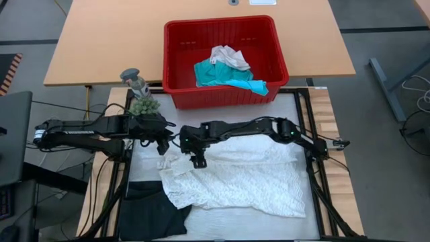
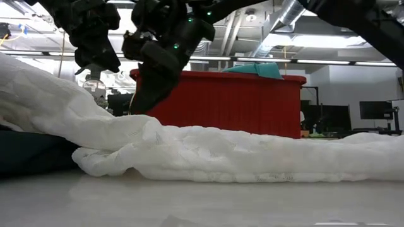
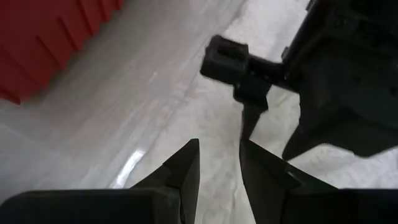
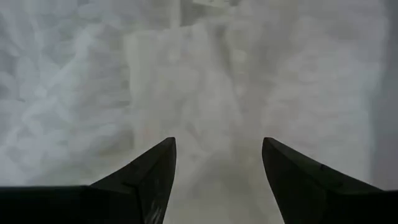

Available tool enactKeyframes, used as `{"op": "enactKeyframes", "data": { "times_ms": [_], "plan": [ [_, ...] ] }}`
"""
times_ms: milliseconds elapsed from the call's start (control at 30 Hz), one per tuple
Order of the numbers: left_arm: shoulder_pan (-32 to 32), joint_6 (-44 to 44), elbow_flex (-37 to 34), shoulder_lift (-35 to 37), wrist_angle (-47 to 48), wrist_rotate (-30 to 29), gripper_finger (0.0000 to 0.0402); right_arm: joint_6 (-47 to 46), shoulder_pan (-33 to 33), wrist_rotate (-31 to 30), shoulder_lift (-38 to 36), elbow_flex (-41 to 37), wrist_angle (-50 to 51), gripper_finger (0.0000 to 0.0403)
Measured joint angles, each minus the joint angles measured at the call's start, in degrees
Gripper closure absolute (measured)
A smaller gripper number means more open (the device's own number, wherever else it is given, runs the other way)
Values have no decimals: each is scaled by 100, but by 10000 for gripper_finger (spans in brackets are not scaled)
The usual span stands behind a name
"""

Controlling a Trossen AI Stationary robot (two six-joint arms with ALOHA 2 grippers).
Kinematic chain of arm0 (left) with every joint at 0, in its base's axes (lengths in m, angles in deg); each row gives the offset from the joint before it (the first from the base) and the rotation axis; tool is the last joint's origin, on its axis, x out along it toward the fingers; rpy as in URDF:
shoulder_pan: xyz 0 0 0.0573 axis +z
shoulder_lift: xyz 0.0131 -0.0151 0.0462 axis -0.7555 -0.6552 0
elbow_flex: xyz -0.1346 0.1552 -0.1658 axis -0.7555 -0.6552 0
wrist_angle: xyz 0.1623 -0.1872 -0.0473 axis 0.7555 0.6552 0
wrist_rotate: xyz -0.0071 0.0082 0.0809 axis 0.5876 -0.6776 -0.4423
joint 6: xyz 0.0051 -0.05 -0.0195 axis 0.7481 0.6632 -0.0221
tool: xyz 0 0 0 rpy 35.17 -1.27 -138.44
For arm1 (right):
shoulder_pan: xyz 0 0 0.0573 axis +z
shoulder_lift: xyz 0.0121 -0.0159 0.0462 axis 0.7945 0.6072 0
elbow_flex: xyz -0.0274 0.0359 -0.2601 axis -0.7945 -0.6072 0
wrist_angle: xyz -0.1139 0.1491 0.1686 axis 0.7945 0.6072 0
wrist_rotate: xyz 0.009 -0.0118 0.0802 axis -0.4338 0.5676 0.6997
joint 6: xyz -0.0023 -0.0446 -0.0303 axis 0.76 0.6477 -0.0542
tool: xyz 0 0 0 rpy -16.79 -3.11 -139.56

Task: Fold Laundry from Bin
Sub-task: Fold the white dress

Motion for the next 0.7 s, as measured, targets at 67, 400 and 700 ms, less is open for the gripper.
{"op": "enactKeyframes", "data": {
  "times_ms": [67,400,700],
  "plan": [
    [0,0,0,0,19,2,301,54,-4,99,44,44,193,137],
    [-1,-44,0,0,30,-7,301,132,-63,128,73,-5,563,149],
    [-2,-42,0,0,28,-13,301,130,-232,138,73,-9,623,244]
  ]
}}
